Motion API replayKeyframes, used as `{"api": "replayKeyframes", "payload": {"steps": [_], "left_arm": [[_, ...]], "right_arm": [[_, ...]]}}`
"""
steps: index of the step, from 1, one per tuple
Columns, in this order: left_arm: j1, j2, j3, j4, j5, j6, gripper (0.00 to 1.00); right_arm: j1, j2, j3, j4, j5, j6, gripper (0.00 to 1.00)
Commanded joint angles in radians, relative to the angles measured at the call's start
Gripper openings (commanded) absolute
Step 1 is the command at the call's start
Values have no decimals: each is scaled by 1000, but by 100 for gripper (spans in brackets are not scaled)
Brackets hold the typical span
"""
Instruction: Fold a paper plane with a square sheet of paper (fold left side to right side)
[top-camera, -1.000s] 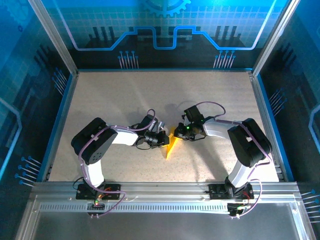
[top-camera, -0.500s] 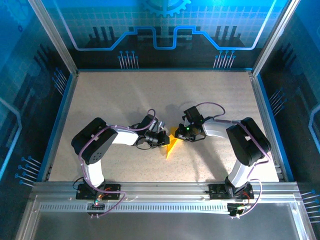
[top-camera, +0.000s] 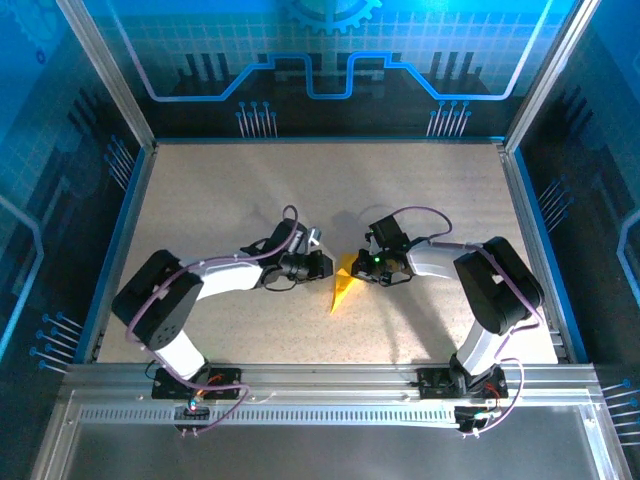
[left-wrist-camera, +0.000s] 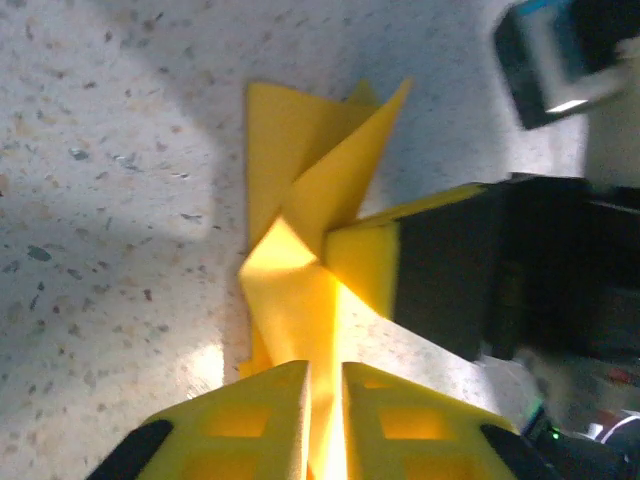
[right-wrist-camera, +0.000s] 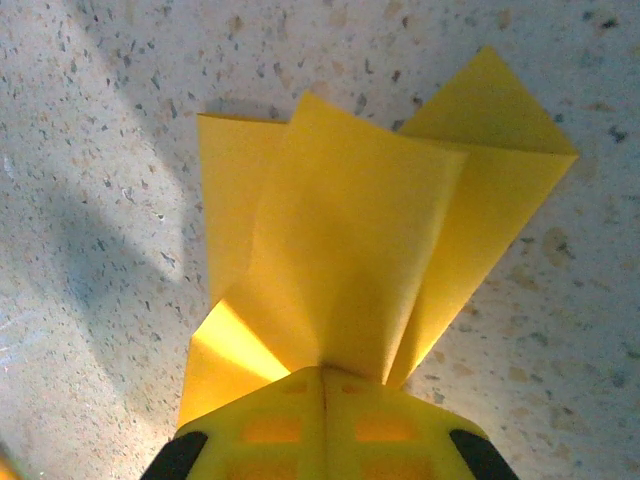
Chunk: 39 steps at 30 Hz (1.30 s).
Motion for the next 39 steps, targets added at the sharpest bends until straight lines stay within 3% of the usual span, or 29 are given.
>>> {"api": "replayKeyframes", "payload": {"steps": [1, 5, 9, 21, 39], "left_arm": [[2, -70, 30, -118, 12, 61, 11], [-23, -76, 41, -133, 106, 51, 2], [-66, -18, 65, -113, 177, 38, 0], [-80, 139, 100, -107, 169, 52, 0], [-81, 207, 86, -128, 117, 68, 0]], "right_arm": [[8, 33, -52, -135, 78, -17, 2], [8, 34, -50, -134, 74, -18, 2], [10, 33, -46, -139, 75, -21, 2], [17, 39, -30, -162, 84, -33, 2], [20, 44, -12, -194, 102, -46, 3]]}}
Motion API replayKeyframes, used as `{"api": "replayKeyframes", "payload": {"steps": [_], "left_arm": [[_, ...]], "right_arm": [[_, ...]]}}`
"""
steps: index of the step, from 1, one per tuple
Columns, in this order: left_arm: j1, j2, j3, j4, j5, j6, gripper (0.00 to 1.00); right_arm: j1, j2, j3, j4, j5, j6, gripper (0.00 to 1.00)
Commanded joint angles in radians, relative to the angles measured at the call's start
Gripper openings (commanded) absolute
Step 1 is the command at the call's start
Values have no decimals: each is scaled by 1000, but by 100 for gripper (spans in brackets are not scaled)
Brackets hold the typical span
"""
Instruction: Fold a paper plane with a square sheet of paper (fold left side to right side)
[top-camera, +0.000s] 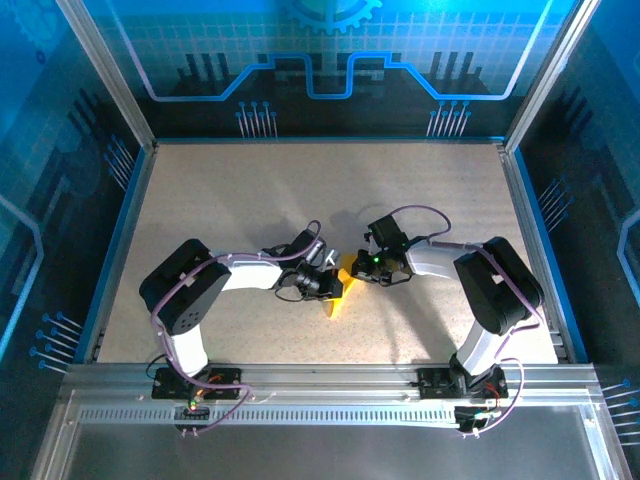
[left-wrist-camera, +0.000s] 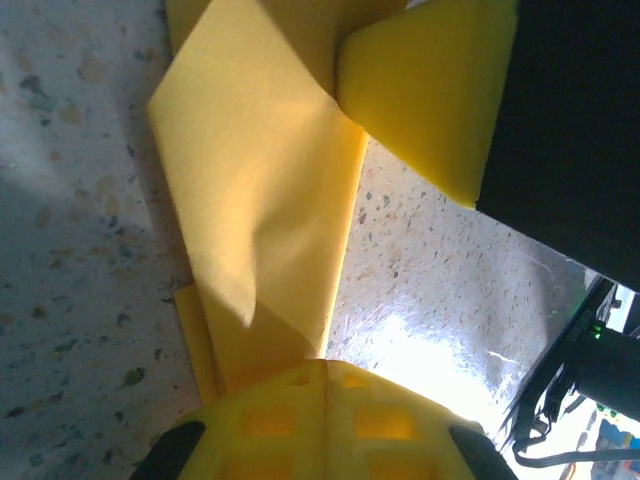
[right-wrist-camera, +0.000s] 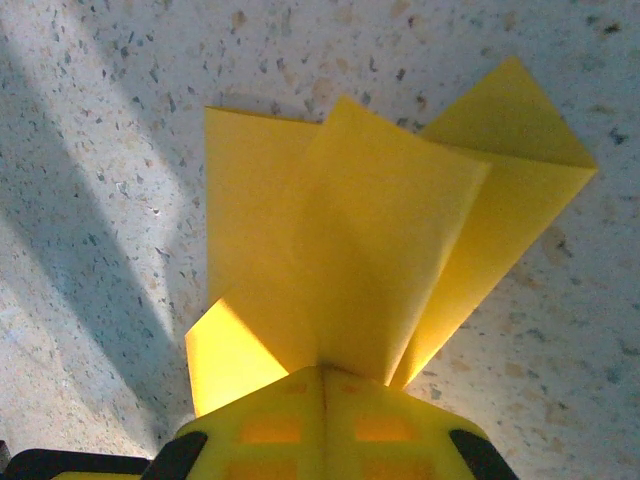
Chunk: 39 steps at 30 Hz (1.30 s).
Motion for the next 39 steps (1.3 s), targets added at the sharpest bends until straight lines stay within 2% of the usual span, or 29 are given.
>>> {"api": "replayKeyframes", "payload": {"steps": [1, 20, 31, 39], "left_arm": [[0, 15, 15, -42, -28, 22, 0], [0, 28, -19, -32, -64, 19, 0], [-16, 44, -82, 15, -88, -13, 0], [-23, 31, -96, -4, -131, -5, 0]], "right_arm": [[14, 45, -27, -162, 83, -19, 3], [18, 47, 1, -165, 75, -33, 3], [17, -88, 18, -81, -22, -34, 3], [57, -179, -93, 9, -45, 35, 4]]}}
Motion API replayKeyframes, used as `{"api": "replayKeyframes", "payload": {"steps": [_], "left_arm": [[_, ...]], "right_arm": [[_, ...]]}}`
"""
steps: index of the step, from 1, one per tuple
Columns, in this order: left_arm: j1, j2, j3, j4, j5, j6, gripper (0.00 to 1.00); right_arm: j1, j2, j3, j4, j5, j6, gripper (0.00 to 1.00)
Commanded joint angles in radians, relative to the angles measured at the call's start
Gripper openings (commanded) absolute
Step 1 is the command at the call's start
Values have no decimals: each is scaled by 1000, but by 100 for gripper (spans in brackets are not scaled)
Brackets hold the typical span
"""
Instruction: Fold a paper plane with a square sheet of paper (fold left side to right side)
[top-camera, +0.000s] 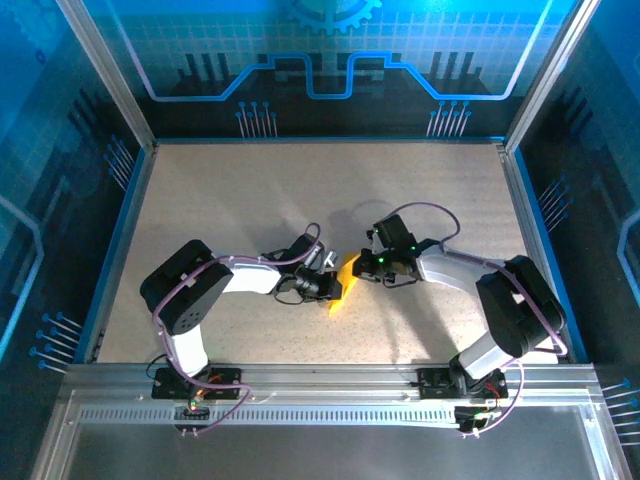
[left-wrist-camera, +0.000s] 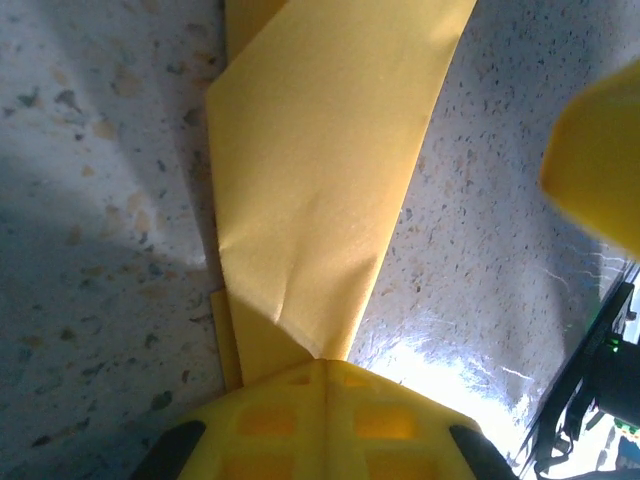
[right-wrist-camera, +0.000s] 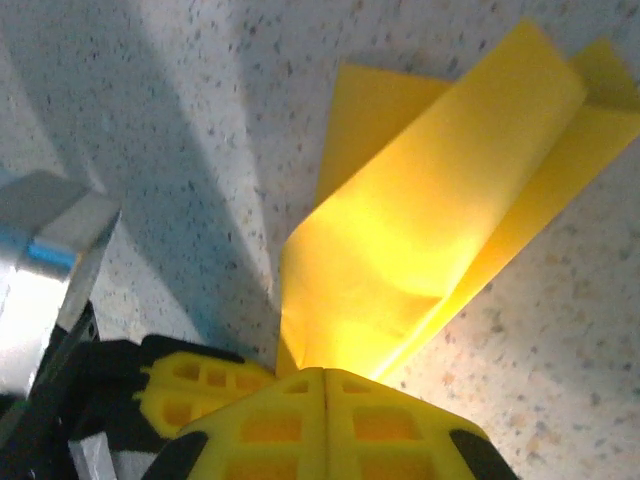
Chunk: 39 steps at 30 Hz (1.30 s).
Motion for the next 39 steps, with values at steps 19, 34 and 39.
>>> {"api": "replayKeyframes", "payload": {"steps": [19, 34, 39], "left_arm": [[-18, 48, -31, -129, -99, 11, 0], [-19, 44, -41, -199, -147, 11, 0], [-25, 43, -53, -211, -162, 11, 0]], "right_arm": [[93, 124, -16, 87, 3, 63, 4], [45, 170, -6, 33, 65, -17, 4], [6, 165, -1, 32, 57, -38, 4]]}}
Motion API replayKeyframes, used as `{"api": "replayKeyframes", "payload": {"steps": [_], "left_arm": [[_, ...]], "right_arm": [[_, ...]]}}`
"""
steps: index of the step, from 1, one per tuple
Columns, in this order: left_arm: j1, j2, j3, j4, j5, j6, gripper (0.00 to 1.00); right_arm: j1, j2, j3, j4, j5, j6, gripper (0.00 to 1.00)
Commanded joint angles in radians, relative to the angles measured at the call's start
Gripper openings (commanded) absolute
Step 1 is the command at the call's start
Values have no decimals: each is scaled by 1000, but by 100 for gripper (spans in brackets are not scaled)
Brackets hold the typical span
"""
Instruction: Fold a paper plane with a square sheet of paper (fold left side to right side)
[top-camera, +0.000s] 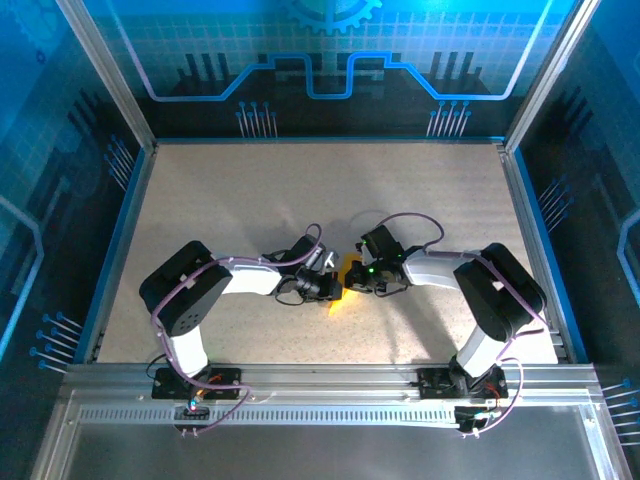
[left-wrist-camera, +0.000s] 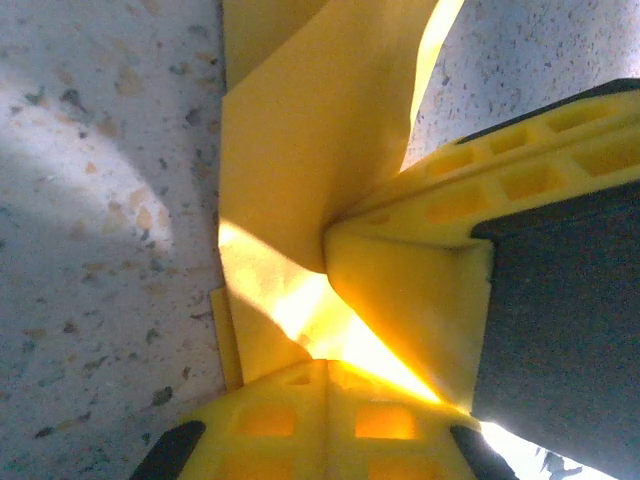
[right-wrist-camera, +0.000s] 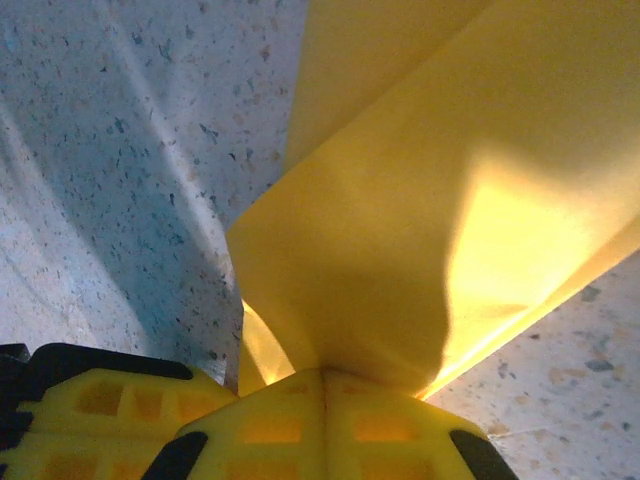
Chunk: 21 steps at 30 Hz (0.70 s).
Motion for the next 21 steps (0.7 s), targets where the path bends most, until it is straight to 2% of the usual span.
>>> {"api": "replayKeyframes", "payload": {"steps": [1, 21], "left_arm": [[-12, 51, -56, -199, -126, 11, 0], [-32, 60, -68, -210, -143, 3, 0]], "right_arm": [[-49, 33, 9, -48, 72, -39, 4], [-211, 70, 59, -63, 29, -118, 4]]}}
